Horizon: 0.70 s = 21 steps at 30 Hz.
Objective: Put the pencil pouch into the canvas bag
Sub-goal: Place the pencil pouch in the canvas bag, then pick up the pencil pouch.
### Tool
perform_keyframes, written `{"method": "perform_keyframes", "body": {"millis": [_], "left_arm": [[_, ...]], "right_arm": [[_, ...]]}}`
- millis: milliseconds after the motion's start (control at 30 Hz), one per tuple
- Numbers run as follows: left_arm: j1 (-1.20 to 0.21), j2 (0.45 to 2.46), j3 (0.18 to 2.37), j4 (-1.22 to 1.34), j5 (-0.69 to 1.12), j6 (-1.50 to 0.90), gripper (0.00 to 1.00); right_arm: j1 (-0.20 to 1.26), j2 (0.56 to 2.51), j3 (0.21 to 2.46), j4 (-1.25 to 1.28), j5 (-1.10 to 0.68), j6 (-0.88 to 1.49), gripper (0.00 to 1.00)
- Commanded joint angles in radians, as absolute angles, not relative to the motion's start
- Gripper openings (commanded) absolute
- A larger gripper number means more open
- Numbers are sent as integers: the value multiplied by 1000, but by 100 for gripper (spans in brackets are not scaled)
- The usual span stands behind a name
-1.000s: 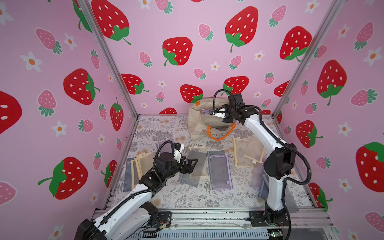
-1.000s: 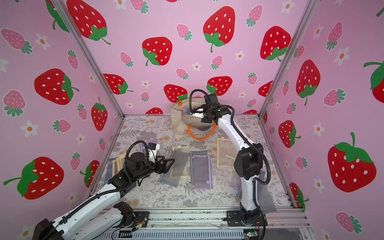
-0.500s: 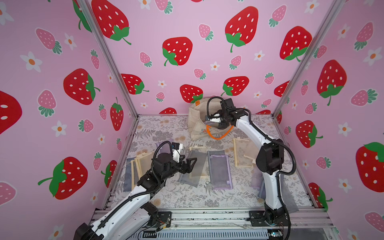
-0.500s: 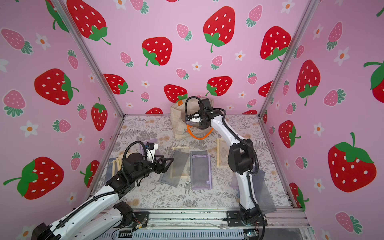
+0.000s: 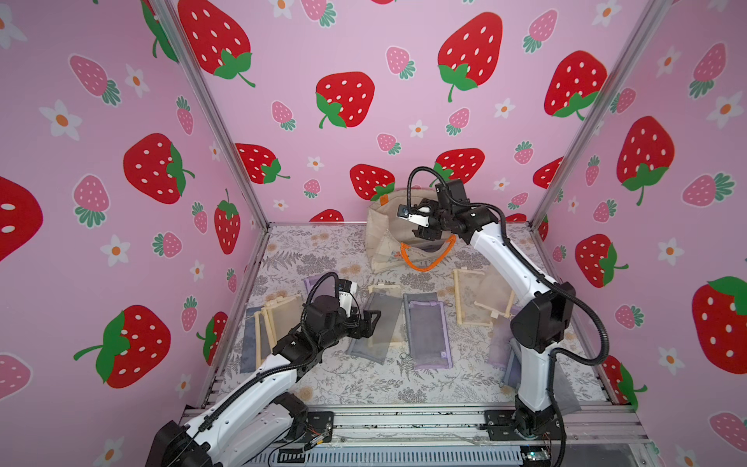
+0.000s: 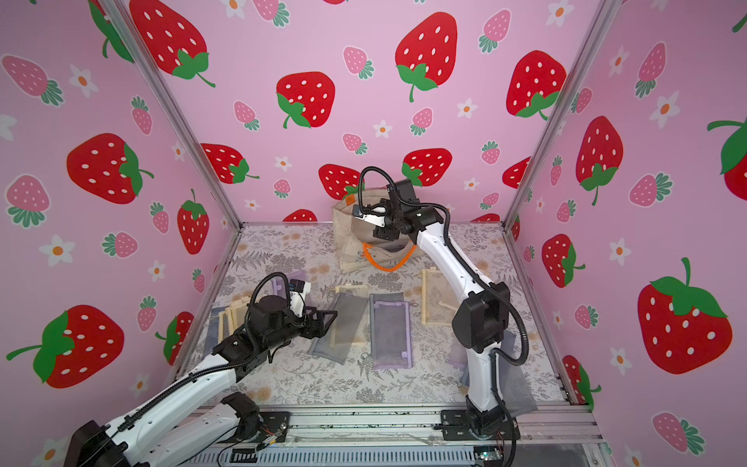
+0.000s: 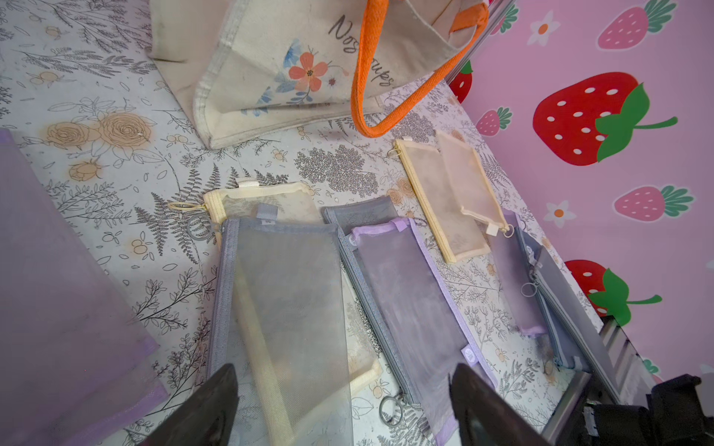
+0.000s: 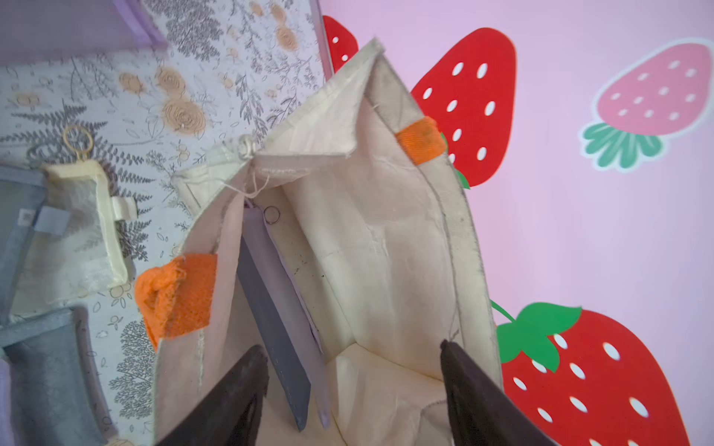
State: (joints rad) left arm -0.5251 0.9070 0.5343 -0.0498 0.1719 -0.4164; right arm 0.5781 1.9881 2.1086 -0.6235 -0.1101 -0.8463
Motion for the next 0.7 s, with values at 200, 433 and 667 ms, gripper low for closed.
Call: {"method": "perform_keyframes", "body": {"millis": [200, 433, 667], "left_arm": [[-473, 1000, 611, -139, 194, -450, 88], [-442, 1103, 592, -132, 212, -451, 87], [-399, 1208, 531, 34, 250, -495, 86]], "right_arm": [[584, 1503, 1578, -588, -185, -142, 79], [630, 1184, 952, -375, -418, 214, 78], [835, 1307, 777, -130, -409, 358, 77]]}}
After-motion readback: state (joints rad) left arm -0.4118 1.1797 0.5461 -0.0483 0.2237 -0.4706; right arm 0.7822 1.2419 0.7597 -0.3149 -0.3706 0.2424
